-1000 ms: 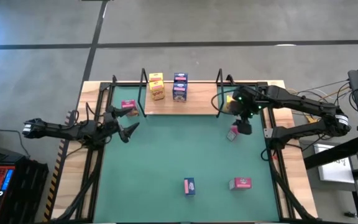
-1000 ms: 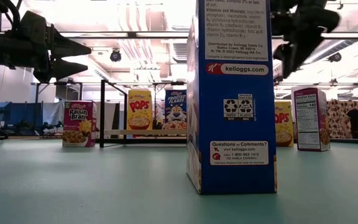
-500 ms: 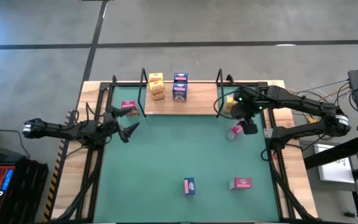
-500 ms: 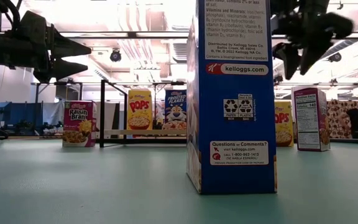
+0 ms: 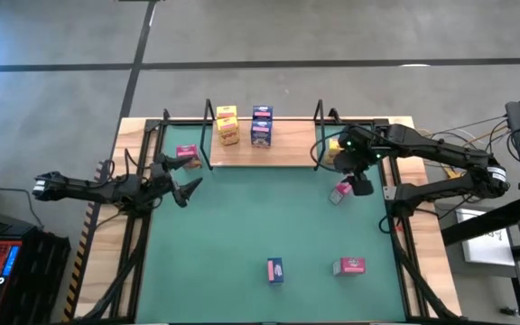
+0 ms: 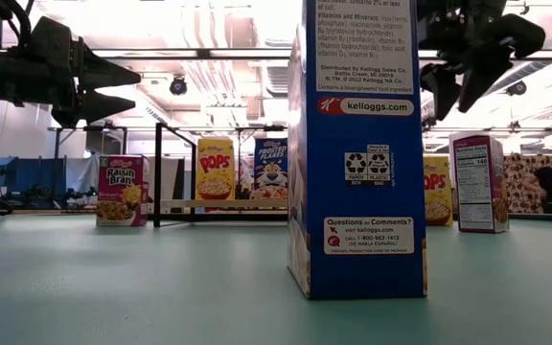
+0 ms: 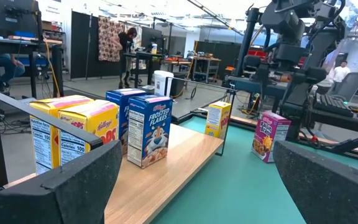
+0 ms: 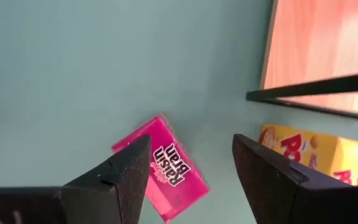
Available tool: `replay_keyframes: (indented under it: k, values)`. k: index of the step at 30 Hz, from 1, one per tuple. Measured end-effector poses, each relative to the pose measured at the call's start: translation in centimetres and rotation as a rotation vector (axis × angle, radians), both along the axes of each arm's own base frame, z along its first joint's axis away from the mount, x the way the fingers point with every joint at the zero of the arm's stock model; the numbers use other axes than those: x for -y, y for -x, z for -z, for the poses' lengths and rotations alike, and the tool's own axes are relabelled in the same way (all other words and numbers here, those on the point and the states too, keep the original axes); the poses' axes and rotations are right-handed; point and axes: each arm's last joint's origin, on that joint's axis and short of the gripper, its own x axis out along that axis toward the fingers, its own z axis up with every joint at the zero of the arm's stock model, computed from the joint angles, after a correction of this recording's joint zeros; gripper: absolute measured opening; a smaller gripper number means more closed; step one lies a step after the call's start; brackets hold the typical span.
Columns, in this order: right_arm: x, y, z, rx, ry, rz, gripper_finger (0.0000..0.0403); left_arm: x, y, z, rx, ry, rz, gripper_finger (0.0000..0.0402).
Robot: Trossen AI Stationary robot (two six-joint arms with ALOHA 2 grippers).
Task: Stack cereal on shelf
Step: Put the middle pink cereal box on the shelf
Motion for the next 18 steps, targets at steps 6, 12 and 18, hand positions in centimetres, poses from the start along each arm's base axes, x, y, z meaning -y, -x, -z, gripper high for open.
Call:
replay_keyframes:
  k: [6,12,18]
  values:
    - [0.0,0.0,0.1,-0.001,-0.035,0.030,0.0215,0.0,0.0,0.0,0.000,0.000,0.000,0.0400]
    - [-0.5,0.5,0.7,-0.047,-0.060,-0.129,0.0215,0.0,0.0,0.0,0.000,0.000,-0.001,0.0400]
    - [-0.5,0.7,1.6,-0.074,-0.064,-0.155,0.0215,0.0,0.0,0.0,0.000,0.000,0.000,0.0400]
